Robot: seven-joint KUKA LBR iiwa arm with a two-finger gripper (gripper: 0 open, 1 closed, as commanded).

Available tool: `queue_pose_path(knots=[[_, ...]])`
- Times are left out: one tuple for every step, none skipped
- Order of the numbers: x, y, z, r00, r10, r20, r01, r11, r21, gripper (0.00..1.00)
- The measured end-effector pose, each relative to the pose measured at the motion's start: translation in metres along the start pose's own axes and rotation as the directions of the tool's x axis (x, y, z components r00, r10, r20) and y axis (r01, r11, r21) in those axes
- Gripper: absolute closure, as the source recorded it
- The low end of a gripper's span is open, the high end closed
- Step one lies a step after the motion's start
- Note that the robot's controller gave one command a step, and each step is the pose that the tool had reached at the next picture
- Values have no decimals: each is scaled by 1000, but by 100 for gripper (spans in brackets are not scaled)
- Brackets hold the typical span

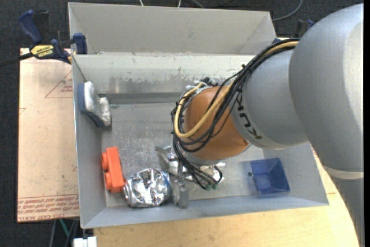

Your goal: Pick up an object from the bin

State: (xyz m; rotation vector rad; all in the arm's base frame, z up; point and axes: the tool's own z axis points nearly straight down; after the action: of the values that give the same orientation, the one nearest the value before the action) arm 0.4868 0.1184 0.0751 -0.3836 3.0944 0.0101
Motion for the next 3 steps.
queue_pose_path(knots=[[-13, 31, -28, 987, 162, 5, -162, 987, -1, 0], [-12, 26, -23, 992, 123, 3, -123, 992, 0, 0], [-48, 46, 6, 967, 256, 6, -256, 967, 1, 100]])
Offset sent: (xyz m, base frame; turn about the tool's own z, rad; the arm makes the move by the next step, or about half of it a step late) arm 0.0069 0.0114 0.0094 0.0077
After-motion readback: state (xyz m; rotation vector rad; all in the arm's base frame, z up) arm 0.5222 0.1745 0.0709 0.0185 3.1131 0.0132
